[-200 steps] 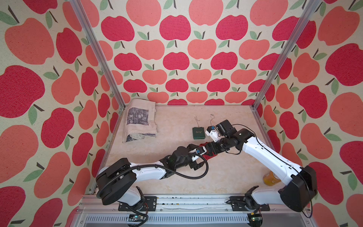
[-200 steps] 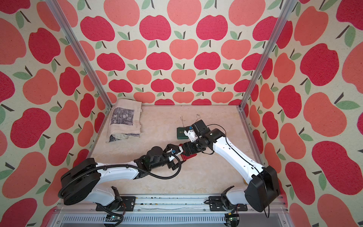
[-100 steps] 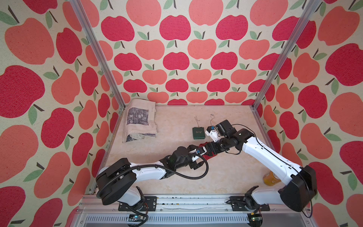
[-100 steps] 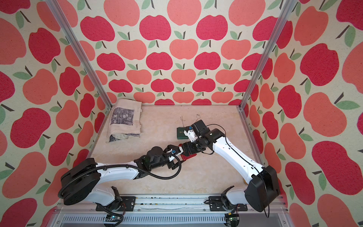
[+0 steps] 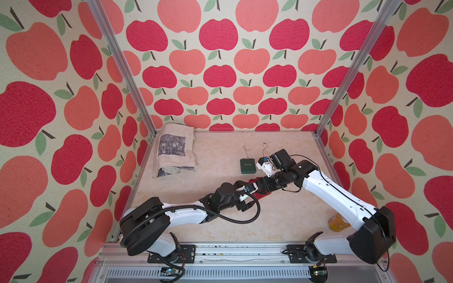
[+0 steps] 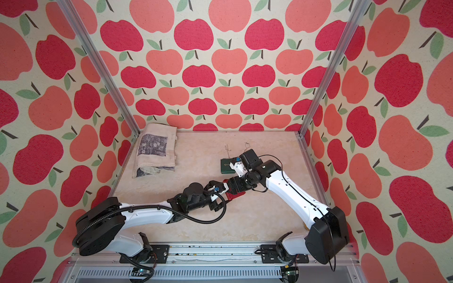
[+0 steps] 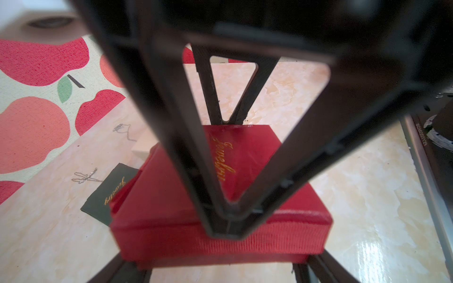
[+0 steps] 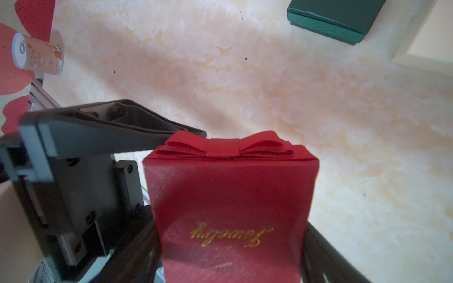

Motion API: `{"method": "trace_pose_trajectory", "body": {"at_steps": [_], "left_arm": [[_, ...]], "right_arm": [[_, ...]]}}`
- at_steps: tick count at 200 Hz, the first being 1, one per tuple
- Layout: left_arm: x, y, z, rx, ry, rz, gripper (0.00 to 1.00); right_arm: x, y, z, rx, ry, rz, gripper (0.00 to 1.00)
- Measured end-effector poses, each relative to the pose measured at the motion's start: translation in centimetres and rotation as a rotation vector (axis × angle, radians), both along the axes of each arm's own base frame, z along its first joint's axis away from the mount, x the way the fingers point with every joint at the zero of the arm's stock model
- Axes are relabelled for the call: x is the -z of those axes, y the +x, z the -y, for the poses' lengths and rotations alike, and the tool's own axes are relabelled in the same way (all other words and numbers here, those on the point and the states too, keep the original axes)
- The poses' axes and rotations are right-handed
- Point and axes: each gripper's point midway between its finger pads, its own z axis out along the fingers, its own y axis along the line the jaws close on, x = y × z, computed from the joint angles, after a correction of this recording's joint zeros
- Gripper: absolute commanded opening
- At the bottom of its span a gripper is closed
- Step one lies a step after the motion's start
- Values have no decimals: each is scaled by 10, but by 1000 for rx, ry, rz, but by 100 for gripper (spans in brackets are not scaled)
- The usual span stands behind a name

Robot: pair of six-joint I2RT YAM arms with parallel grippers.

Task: Take the necklace out of the lift-off lid jewelry box
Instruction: Open the lid on the jewelry box, then place the lid at the center of the board.

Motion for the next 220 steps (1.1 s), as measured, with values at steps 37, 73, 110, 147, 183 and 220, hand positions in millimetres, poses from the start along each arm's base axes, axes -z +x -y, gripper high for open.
{"method": "trace_pose_trajectory", "body": {"at_steps": [37, 73, 110, 147, 183, 220], "left_arm": [[-6, 0, 1, 2, -18, 12, 75], [-9, 0, 1, 5, -27, 16, 74], [-5, 0, -2, -2, -20, 13, 73], [19, -3, -13, -12, 45, -30, 73], [23, -5, -15, -14, 56, -41, 73], [27, -9, -27, -36, 69, -50, 73]], "right_arm": [[-9, -1, 3, -3, 25, -4, 78], [-12, 0, 5, -3, 40, -12, 78], [-21, 3, 8, 7, 87, -18, 78], [-27, 8, 13, 30, 117, -6, 77], [-25, 20, 27, 89, 103, 5, 78], [5, 35, 63, 222, 22, -13, 79]]}}
